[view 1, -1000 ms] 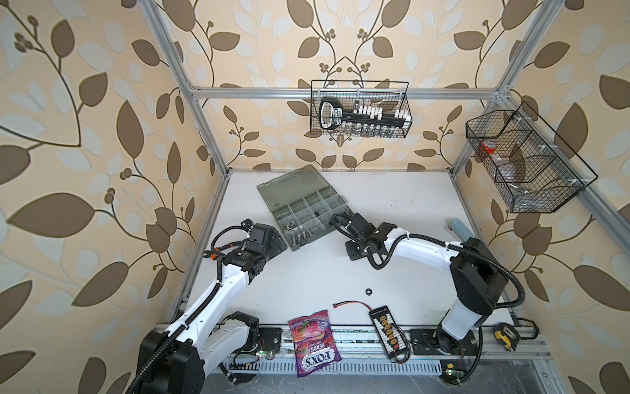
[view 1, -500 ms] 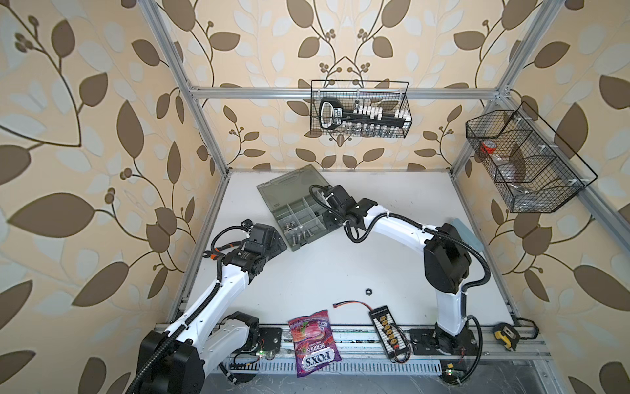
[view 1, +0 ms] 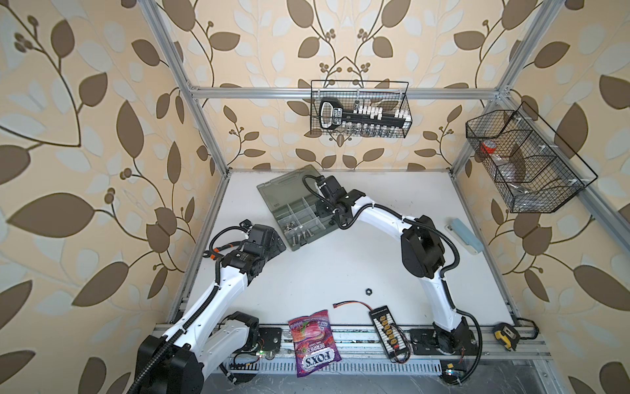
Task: Sort the screws and nuts into containers
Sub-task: Place the nut into the container.
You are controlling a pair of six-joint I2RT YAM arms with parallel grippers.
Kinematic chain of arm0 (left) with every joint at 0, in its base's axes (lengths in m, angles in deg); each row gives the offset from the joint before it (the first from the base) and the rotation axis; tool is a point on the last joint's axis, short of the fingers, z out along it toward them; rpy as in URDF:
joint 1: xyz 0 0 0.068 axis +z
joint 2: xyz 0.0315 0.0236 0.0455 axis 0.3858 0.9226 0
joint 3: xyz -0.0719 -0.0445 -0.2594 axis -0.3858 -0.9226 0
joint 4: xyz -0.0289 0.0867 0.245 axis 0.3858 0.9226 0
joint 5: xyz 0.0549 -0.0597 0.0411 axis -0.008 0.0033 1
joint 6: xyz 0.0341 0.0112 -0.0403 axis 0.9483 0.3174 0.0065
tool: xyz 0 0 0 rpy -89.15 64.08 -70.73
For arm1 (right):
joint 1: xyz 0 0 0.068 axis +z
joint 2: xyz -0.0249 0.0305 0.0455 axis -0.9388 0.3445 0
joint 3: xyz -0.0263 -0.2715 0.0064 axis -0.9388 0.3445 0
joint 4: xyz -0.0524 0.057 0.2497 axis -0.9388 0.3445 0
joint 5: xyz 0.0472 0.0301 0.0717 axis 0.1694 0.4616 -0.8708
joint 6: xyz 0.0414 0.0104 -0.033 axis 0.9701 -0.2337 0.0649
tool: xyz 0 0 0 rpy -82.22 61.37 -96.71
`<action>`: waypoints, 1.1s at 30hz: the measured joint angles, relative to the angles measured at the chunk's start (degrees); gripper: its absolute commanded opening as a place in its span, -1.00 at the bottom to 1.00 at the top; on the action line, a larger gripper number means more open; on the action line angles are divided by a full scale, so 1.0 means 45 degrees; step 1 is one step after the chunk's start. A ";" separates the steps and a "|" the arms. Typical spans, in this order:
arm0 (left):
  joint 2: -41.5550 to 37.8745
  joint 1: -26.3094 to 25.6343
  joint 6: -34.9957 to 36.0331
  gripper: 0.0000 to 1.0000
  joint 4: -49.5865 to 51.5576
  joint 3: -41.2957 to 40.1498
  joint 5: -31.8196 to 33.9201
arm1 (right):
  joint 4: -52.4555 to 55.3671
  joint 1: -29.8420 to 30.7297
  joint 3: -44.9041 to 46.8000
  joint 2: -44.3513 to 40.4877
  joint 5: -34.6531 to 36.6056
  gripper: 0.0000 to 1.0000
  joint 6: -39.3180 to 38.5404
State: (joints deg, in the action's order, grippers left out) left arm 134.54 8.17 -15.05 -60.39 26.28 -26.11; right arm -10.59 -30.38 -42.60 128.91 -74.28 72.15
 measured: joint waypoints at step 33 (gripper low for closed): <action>-0.0083 0.0000 0.0049 0.98 0.0170 0.0160 0.0087 | -0.0544 -0.0301 0.2278 -0.2161 -0.0573 -0.01 -0.0044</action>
State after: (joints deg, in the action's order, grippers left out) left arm 134.17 8.17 -14.83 -59.63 27.00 -25.71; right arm -13.04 -31.74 -32.35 119.18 -76.86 71.96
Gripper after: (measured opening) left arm 0.990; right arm 0.495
